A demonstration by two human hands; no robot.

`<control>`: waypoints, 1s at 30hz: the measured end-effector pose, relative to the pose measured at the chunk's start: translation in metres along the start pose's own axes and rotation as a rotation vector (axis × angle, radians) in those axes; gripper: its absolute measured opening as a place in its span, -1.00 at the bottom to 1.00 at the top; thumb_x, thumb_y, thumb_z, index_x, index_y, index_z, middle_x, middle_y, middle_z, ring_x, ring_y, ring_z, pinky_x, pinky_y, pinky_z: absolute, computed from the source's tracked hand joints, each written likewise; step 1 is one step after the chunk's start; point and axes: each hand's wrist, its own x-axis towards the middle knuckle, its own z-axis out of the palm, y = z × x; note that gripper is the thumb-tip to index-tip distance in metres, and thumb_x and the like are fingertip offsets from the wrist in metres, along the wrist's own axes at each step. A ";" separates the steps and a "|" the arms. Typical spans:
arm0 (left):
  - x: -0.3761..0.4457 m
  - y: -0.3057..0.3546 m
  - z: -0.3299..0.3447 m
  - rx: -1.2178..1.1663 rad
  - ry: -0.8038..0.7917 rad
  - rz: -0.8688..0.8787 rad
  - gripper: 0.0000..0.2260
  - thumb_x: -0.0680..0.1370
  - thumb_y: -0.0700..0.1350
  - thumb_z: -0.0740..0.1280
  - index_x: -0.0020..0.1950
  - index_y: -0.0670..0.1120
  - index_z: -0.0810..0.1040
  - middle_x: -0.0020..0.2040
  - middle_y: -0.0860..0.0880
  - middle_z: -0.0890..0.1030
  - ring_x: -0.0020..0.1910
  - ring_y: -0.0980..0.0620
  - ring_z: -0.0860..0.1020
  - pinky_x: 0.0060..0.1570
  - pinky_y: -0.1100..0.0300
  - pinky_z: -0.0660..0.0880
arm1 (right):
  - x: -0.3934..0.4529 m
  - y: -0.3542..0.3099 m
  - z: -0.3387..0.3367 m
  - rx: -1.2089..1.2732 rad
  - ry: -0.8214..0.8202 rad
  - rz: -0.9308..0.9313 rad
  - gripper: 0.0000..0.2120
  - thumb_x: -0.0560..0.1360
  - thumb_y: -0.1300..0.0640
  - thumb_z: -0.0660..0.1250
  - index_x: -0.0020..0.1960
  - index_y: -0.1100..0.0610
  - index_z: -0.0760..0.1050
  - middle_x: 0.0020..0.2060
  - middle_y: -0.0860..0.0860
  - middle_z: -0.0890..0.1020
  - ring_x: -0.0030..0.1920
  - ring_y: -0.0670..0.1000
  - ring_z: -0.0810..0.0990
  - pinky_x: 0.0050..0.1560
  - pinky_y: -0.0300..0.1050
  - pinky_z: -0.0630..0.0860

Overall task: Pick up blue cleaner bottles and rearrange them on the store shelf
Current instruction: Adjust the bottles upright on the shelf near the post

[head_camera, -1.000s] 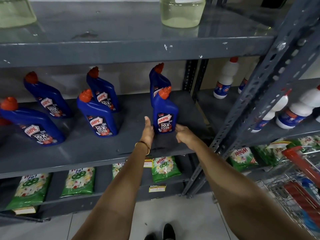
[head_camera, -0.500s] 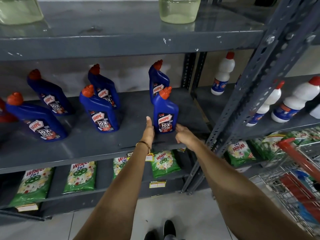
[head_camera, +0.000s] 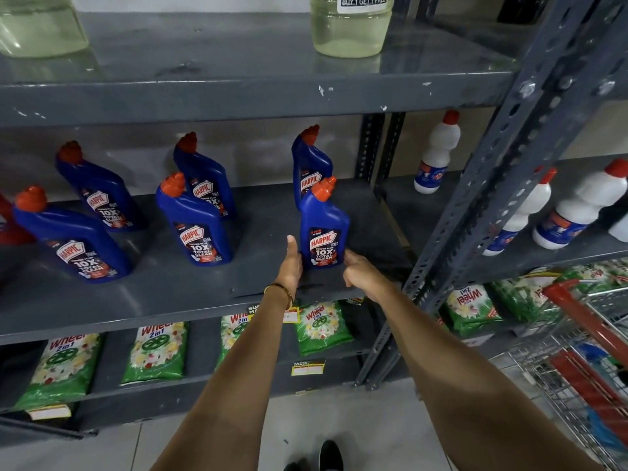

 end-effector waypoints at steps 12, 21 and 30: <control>-0.006 0.001 0.006 -0.025 -0.026 -0.011 -0.30 0.48 0.35 -0.18 0.43 -0.07 0.21 0.48 -0.09 0.22 0.45 -0.03 0.17 0.41 0.03 0.06 | 0.002 -0.001 -0.001 0.002 0.021 0.033 -0.16 0.29 0.50 0.09 0.50 0.01 0.14 0.41 0.08 0.39 0.37 0.10 0.37 0.24 -0.03 0.42; -0.007 0.001 0.005 -0.040 -0.005 0.011 -0.30 0.48 0.34 -0.15 0.44 -0.11 0.16 0.49 -0.12 0.18 0.46 -0.08 0.15 0.42 0.04 0.08 | 0.002 -0.001 -0.001 -0.003 0.014 -0.015 -0.19 0.30 0.50 0.07 0.49 0.02 0.19 0.39 0.08 0.42 0.38 0.10 0.37 0.32 0.04 0.41; -0.019 -0.004 -0.003 0.089 0.078 0.092 -0.35 0.48 0.33 -0.09 0.40 -0.06 0.28 0.44 -0.08 0.30 0.34 0.01 0.32 0.36 0.11 0.20 | -0.002 0.002 0.019 0.214 0.355 -0.014 -0.57 0.44 0.29 0.22 0.31 0.24 0.41 0.23 0.22 0.56 0.24 0.20 0.52 0.20 -0.01 0.42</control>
